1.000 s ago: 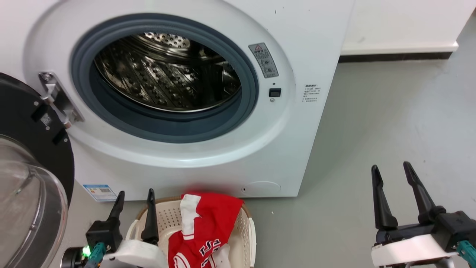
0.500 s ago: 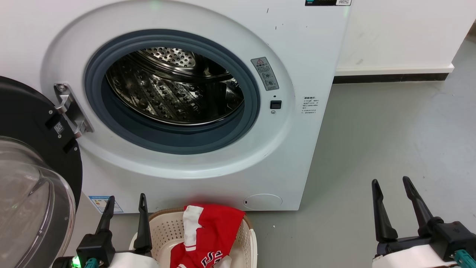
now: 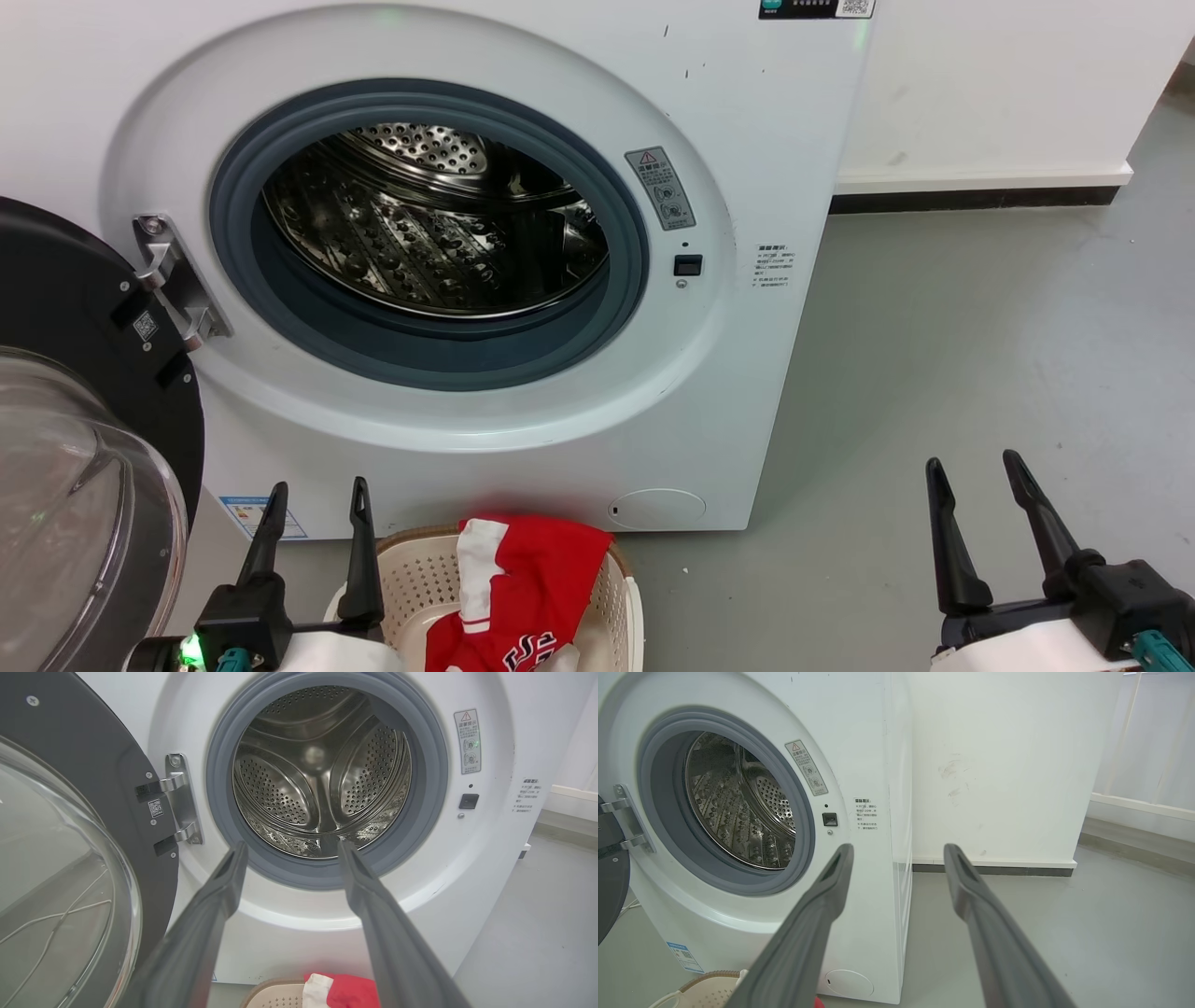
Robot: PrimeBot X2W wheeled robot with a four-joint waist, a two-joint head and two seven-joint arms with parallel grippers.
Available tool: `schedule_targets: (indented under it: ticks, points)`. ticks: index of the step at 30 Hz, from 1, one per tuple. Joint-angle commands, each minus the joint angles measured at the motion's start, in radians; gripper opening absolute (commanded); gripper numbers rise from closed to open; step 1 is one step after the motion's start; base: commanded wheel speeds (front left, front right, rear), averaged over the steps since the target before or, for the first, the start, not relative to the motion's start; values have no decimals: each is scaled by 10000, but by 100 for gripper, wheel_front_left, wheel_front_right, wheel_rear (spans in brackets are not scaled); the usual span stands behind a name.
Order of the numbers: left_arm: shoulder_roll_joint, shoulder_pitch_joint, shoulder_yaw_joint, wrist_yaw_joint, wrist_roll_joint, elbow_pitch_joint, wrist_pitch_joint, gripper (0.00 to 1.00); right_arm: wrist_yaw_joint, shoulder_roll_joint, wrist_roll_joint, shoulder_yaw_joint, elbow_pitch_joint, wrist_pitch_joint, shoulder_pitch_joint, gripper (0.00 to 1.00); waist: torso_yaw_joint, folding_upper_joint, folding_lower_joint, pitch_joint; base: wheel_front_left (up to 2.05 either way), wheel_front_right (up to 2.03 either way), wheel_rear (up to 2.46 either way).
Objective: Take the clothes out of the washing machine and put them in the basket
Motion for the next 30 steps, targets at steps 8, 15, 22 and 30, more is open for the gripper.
schedule_targets:
  ticks: [8, 15, 22, 30]
  points:
    - [-21, 128, -20, 61, -74, -11, -24, 100, -7, 6, -32, 17, -48, -19, 79, 100, -3, 0, 0, 15, 0, 0, 0]
    - [-12, 29, -3, 16, -44, 169, 17, 0, 2, 4, 23, 15, 106, 4, 26, 0, -20, 0, 0, 31, 0, 0, 0]
    - [-26, -4, 103, -48, -791, 670, 308, 0, 2, -38, 860, 27, 486, 137, 106, 0, -13, 0, 0, 38, 0, 0, 0]
    - [-24, -199, 161, -191, -2439, 766, 672, 0, 1, -142, 2599, 38, 696, 438, -158, 0, 3, 0, 0, 53, 0, 0, 0]
